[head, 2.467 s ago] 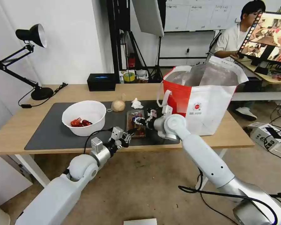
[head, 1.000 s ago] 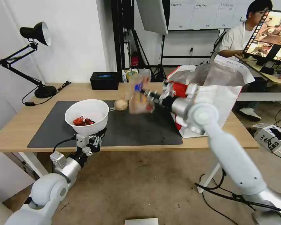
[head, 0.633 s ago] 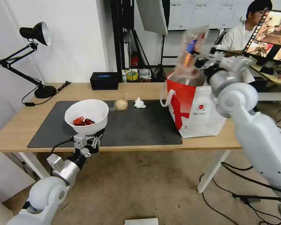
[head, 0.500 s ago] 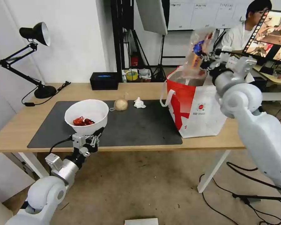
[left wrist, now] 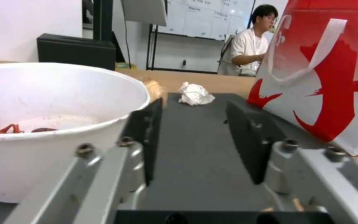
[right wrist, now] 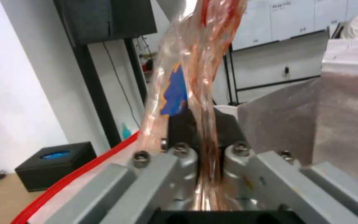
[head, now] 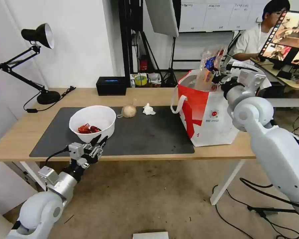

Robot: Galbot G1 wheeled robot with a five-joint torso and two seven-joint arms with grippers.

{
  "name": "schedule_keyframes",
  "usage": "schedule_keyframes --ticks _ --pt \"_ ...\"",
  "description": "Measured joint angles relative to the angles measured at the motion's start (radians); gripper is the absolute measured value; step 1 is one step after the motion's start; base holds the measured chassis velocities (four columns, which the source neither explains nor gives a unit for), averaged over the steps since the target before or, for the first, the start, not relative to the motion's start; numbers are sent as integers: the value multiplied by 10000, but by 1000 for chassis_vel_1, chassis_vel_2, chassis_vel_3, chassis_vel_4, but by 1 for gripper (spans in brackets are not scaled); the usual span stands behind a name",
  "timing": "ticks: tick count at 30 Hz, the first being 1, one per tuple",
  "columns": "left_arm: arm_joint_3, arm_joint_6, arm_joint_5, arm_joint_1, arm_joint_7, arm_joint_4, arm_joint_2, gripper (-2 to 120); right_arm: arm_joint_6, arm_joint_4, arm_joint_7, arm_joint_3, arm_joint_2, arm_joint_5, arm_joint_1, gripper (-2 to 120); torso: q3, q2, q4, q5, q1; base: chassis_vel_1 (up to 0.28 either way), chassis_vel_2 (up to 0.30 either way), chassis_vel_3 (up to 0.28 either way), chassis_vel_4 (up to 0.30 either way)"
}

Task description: Pick up the trash from the table and place it into the takeout bag.

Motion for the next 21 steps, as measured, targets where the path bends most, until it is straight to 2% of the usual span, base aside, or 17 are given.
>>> schedule_keyframes --ticks 1,2,5,6,7,9,11,15,18,19,21 --pt "21 5 -4 -23 -29 0 4 59 -10 52 31 37 -19 60 -51 14 0 0 0 0 0 0 0 0 0" --pt "21 5 -4 -23 -29 0 4 59 -10 52 31 37 -19 60 -51 14 0 0 0 0 0 0 0 0 0" --pt "77 20 -7 -63 -103 4 22 74 -29 235 66 134 -76 180 -230 28 0 0 -1 0 0 0 0 0 0" --pt "77 20 -7 -63 -103 4 22 74 -29 235 66 134 -76 180 -230 28 0 0 -1 0 0 0 0 0 0" --pt "89 24 -6 -70 -126 13 36 81 -41 293 73 168 -92 195 -315 35 0 0 0 0 0 0 0 0 0" --pt "95 25 -7 -73 -137 16 50 85 -45 310 74 191 -96 199 -347 39 0 0 0 1 0 0 0 0 0" --pt "110 33 -15 -94 -169 18 123 97 -54 325 76 270 -93 221 -428 52 0 0 -1 0 0 0 0 0 0" --pt "109 46 -39 -111 -200 8 189 99 -58 335 54 307 -88 233 -480 60 0 0 -1 0 0 0 0 0 0" --pt "43 63 -101 -108 -229 -47 273 100 -53 378 -65 343 -85 259 -514 76 0 0 -1 0 0 0 0 0 0" --pt "43 63 -101 -108 -229 -47 273 100 -53 378 -65 343 -85 259 -514 76 0 0 -1 0 0 0 0 0 0" --pt "-8 65 -125 -75 -234 -86 284 100 7 452 -234 371 -93 338 -511 84 1 0 0 1 0 0 0 0 0"
